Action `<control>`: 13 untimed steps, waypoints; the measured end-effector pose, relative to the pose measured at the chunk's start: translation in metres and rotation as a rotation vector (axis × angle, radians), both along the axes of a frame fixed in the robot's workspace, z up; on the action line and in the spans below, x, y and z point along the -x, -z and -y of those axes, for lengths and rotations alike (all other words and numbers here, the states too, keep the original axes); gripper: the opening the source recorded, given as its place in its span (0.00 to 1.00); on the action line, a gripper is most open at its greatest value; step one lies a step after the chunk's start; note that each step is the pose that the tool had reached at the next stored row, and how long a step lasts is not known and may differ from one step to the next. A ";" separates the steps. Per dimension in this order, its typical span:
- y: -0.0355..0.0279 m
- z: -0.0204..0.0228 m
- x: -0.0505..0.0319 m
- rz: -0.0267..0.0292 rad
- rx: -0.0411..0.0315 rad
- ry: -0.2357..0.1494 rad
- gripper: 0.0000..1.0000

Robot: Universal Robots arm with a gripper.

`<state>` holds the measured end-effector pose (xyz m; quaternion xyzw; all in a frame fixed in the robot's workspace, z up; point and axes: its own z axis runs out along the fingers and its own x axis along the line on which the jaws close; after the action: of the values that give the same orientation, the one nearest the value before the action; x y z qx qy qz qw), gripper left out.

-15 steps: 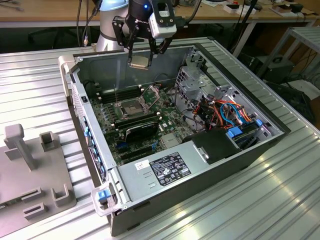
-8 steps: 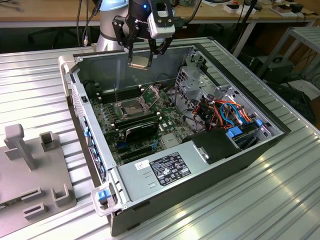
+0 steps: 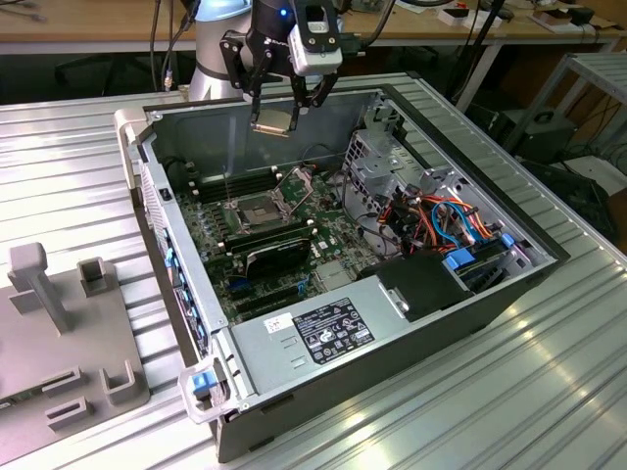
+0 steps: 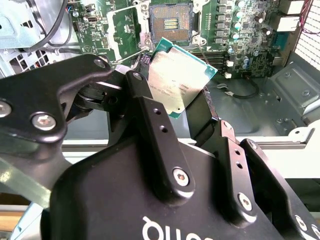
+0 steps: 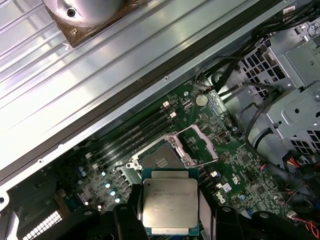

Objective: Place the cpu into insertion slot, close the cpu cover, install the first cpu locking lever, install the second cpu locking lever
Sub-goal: 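Place the cpu into insertion slot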

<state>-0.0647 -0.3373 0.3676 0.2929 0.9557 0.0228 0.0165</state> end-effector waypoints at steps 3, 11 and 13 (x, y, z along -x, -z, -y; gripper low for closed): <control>0.0000 0.0000 0.0000 0.0000 0.0000 0.000 0.55; 0.0001 0.0000 0.0001 0.0000 0.0000 0.069 0.55; 0.0003 0.0000 0.0001 0.0000 0.0000 0.092 0.55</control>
<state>-0.0648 -0.3373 0.3673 0.3366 0.9412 0.0220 0.0175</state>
